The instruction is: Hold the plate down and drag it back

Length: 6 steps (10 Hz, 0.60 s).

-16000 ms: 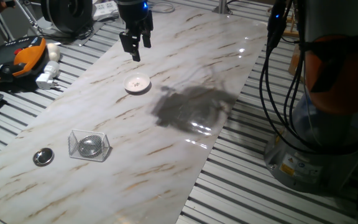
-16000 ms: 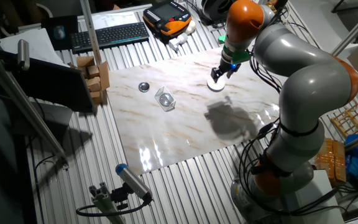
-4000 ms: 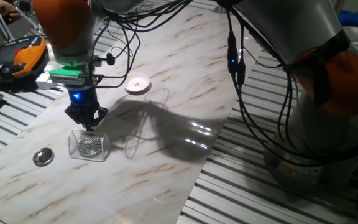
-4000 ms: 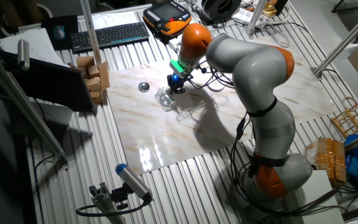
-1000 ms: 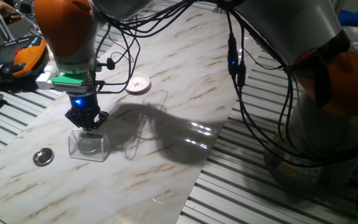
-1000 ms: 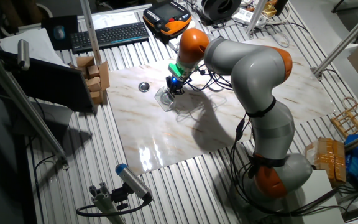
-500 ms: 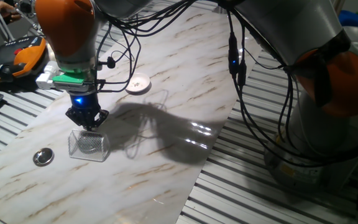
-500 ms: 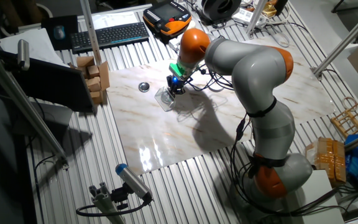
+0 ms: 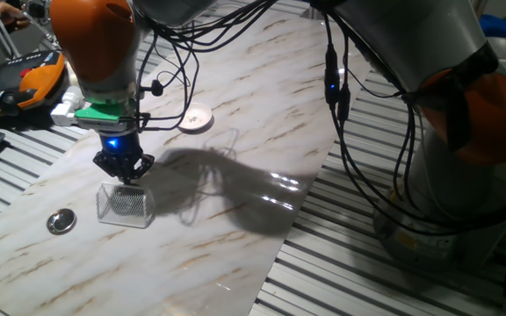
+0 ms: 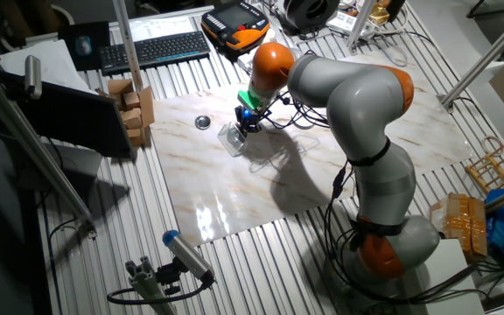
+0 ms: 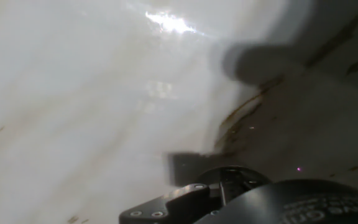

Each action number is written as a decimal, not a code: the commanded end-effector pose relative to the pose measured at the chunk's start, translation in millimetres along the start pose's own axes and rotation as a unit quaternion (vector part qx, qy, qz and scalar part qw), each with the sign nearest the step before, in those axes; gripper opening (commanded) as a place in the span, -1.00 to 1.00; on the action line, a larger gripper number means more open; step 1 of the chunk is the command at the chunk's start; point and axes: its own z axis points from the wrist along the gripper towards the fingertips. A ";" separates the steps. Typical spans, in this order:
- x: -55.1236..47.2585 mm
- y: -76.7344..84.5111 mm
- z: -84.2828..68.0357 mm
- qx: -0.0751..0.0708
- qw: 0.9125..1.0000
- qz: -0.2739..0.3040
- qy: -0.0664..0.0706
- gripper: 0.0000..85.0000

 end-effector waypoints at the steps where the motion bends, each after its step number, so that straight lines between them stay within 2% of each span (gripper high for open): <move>1: -0.4 -0.2 0.3 -0.001 1.000 -0.002 -0.003 -1.00; 6: -4.1 -0.3 0.1 -0.004 1.000 -0.005 -0.017 -1.00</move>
